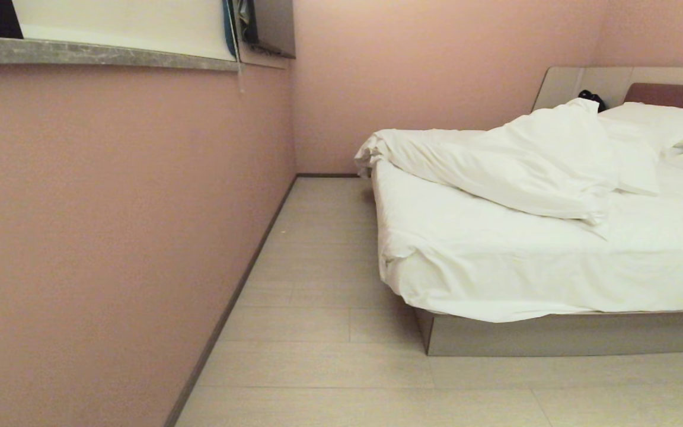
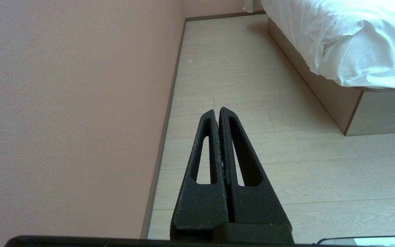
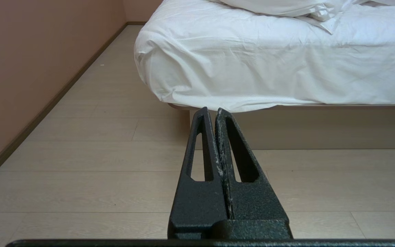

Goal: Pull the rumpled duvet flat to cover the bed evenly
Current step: Hold the folded corner of the quilt

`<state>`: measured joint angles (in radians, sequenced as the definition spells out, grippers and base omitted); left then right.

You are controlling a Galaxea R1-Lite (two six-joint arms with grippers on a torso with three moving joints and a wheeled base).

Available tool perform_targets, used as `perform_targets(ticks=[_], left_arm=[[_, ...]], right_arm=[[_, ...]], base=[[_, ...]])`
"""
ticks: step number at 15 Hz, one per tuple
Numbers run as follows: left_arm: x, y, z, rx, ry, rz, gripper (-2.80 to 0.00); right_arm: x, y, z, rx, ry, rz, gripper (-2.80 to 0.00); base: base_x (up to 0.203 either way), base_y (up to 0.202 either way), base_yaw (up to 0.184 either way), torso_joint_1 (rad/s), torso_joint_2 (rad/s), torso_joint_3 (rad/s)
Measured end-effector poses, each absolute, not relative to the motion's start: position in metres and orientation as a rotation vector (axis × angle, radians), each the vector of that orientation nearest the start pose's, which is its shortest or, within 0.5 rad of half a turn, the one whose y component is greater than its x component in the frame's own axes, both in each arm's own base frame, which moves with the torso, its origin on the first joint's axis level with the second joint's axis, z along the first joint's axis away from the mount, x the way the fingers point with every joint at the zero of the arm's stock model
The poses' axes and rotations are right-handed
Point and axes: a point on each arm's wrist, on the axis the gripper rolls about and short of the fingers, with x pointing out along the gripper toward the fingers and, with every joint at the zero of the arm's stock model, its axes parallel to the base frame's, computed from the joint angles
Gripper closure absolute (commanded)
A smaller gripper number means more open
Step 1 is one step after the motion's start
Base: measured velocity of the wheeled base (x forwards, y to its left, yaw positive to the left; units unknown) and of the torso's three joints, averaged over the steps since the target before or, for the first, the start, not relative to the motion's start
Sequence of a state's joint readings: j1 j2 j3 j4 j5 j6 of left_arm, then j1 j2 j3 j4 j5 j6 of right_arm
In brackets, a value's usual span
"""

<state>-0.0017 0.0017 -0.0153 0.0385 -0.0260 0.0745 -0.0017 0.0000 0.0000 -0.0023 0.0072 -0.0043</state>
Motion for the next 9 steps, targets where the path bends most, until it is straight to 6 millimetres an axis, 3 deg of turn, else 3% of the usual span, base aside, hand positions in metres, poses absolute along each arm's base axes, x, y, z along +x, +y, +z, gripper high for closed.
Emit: perform_targets(ticks=[9], left_arm=[[-0.0239,-0.0005,0.0757,0.08,0.025,-0.028,0.0]], right_arm=[[-0.0228,0.0002,0.0758,-0.004,-0.003,0.006,0.0]], base=[[0.0,0.0,0.0,0.0,0.0,0.0]])
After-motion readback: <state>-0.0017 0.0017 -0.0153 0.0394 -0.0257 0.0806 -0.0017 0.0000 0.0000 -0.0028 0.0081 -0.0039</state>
